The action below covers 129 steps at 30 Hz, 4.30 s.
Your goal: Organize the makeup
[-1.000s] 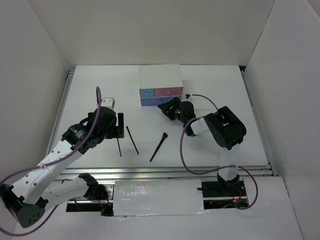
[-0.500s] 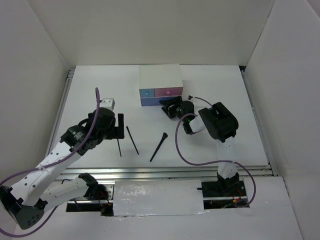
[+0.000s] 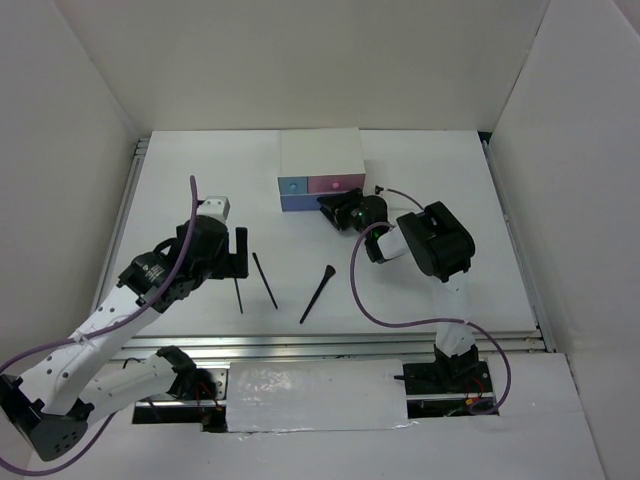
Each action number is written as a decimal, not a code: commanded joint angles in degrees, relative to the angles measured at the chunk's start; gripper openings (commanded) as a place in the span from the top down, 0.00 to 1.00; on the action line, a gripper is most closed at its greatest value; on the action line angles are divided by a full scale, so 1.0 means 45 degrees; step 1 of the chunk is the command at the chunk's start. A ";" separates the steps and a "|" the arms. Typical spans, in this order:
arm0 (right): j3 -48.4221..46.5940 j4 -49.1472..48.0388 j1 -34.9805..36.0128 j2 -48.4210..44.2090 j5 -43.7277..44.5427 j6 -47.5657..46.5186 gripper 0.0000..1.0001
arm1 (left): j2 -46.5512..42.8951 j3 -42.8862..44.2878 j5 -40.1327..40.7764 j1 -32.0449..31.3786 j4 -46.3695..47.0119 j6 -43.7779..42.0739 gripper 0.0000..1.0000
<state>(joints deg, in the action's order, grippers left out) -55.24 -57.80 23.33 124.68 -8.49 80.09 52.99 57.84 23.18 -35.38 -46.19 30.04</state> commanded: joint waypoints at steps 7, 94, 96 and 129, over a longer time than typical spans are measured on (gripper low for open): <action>-0.1005 0.1007 -0.0107 0.0203 -0.0184 0.0326 0.54 | -0.0370 -0.0042 -0.0385 0.0049 0.0500 -0.0348 0.01; 0.4502 -0.2566 0.2003 -0.2902 0.1399 0.0346 0.82 | -0.0409 -0.0179 -0.1186 0.0049 0.0871 -0.0680 0.00; 0.4697 -0.2624 0.2061 -0.3000 0.1418 0.0326 0.82 | -0.0409 -0.0179 -0.1128 0.0049 0.0851 -0.0661 0.01; 0.6984 0.7215 0.2315 -1.6042 0.5127 -0.4184 0.05 | 0.3552 0.0681 -0.1868 -0.1491 0.2410 0.1331 0.01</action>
<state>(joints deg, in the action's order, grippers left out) -22.24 -41.04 33.26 58.28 7.62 67.61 66.19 59.46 16.97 -38.00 -41.78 33.26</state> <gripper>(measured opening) 0.947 0.994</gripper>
